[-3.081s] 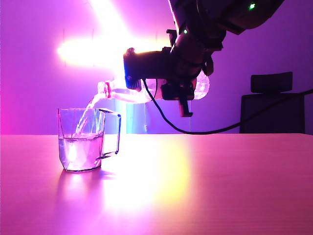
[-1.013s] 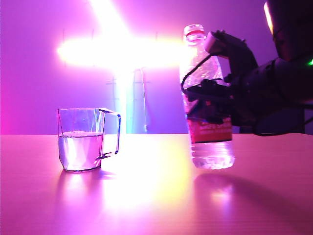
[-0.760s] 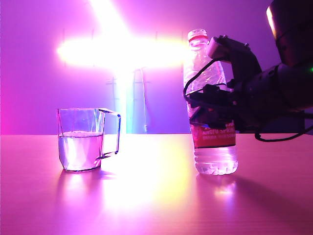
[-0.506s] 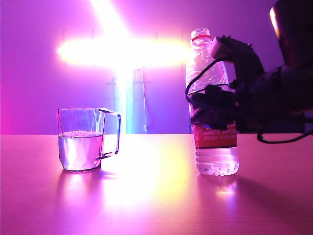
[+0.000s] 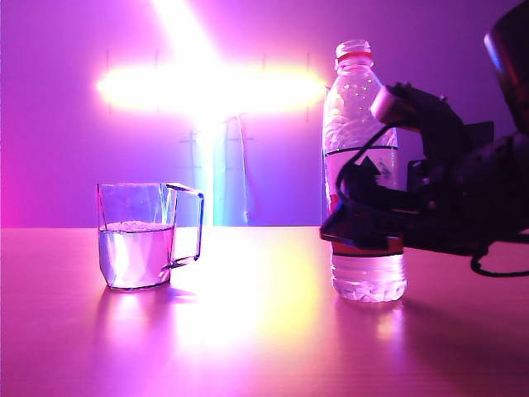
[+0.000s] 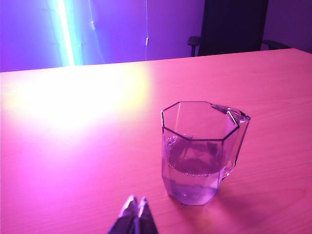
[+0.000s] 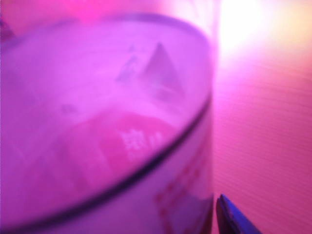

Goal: Pick up the mineral water bottle on the table and pour water into the mug until it's half full.

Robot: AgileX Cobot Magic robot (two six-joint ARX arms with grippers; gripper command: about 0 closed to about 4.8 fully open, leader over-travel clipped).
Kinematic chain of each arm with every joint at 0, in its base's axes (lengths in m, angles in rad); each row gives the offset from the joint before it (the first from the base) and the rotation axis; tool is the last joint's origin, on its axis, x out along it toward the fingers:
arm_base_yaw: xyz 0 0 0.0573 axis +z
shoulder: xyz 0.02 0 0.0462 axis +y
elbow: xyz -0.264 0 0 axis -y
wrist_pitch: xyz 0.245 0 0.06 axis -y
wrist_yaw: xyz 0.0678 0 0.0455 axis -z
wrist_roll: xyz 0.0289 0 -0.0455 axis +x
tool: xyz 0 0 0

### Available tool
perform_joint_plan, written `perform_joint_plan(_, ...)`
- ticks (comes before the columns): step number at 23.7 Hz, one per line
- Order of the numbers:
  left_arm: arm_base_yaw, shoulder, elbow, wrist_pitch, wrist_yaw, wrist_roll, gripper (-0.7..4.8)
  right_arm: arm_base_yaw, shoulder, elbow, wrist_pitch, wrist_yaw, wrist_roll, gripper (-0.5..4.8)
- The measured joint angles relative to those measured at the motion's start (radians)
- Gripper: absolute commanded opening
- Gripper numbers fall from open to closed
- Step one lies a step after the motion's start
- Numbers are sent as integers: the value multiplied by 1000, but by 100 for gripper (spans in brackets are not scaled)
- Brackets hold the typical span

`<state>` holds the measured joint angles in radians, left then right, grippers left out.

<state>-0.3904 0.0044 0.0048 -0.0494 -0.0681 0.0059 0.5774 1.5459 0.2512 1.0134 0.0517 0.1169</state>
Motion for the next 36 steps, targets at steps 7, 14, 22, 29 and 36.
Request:
perform_joint_plan(7, 0, 0, 0, 0, 0, 0, -2, 1, -76, -108, 119, -8, 41, 479)
perform_joint_plan(14, 76, 0, 0, 0, 4, 0, -2, 2, -207, -204, 129, -10, 45, 479)
perform_joint_plan(22, 306, 0, 0, -1, 1, 0, -2, 74, -449, -247, 75, 21, 46, 479)
perform_joint_plan(29, 359, 0, 0, 0, -2, 0, -2, 163, -649, -247, -120, 108, 47, 474)
perform_joint_plan(36, 359, 0, 0, 0, 0, 0, -2, 195, -1022, -246, -444, 215, 43, 103)
